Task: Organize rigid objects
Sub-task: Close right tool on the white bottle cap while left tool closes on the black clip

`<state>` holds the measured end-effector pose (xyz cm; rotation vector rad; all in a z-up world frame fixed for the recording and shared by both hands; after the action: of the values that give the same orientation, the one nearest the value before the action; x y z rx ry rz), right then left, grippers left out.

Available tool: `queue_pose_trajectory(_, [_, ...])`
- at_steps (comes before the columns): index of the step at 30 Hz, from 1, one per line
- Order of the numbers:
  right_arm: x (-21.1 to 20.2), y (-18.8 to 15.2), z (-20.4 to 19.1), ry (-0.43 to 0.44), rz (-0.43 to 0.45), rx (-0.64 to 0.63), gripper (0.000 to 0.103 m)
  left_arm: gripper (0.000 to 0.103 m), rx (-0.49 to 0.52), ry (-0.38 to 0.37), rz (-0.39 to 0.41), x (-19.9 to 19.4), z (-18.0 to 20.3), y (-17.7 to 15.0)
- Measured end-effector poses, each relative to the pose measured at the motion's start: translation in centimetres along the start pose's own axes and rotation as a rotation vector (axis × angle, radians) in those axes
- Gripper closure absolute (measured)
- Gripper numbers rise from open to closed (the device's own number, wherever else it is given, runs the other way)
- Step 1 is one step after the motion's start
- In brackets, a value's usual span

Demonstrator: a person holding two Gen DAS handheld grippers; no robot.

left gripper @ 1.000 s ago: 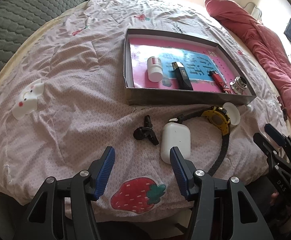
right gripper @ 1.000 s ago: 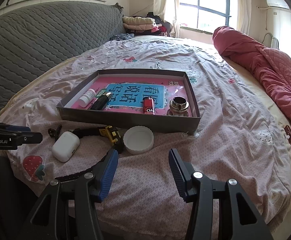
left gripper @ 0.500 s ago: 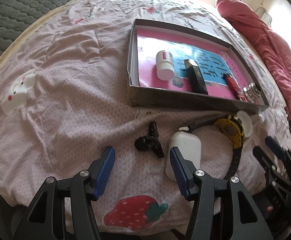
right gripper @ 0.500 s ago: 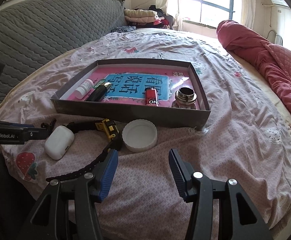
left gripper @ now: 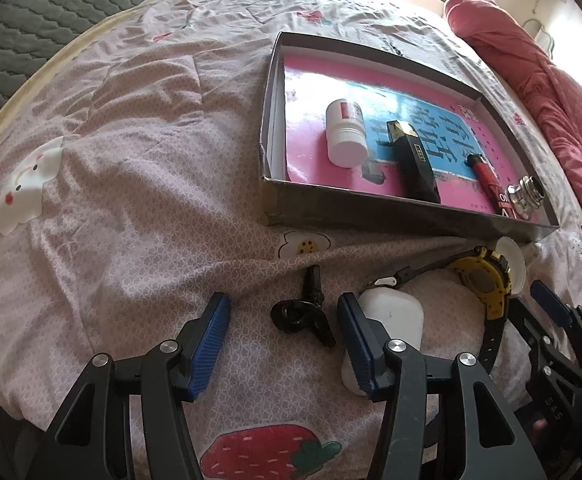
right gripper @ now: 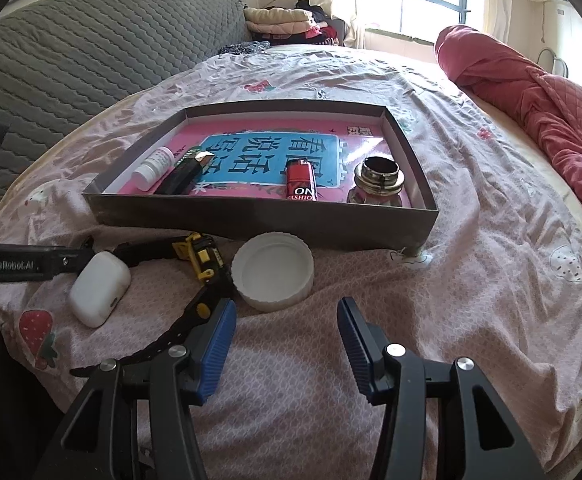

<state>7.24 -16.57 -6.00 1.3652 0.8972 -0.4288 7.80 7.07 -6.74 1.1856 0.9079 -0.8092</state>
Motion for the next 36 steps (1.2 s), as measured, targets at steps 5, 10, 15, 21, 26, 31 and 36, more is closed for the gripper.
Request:
queue_pose_trajectory(5, [1.1,0.3,-0.5,-0.013,0.001,-0.039,0.051,0.046,0.002,0.003,0.005,0.3,-0.1,-0.1])
queue_pose_trajectory(10, [2.0,0.6,-1.1,-0.019,0.008,-0.083,0.051,0.047,0.005,0.005,0.008,0.6,-0.1,0.2])
queue_pose_trajectory(15, [3.0,0.9,-0.9,-0.02,0.007,-0.084,0.05,0.049,0.01,0.016,0.017,0.8,0.1,0.2])
queue_pose_trajectory(21, [3.8,1.4,-0.7,-0.012,0.013,-0.084,0.05,0.05,-0.001,0.006,0.024,1.0,-0.2,0.3])
queue_pose_trajectory(26, [3.9,1.4,-0.6,-0.003,0.023,-0.092,0.05,0.054,-0.003,0.01,0.033,1.0,-0.3,0.3])
queue_pose_trajectory(31, [3.7,1.5,-0.1,0.018,0.026,-0.076,0.053,0.064,0.012,0.023,0.04,0.8,-0.1,0.3])
queue_pose_trajectory(36, [3.5,1.4,0.1,0.028,0.03,-0.069,0.053,0.077,0.038,0.028,0.043,0.5,0.2,0.1])
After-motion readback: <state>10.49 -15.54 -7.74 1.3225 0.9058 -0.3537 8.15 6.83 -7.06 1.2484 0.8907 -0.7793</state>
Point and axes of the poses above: each gripper's, at about its wrist camera, not at the fingertips, and x roughly the way its jaws point, z to its right, y to its top, the point moved 1 cm from there along x, roughly the way its jaws point, and after that the axes turned 2 degrees about x, right-handed, at the moved point
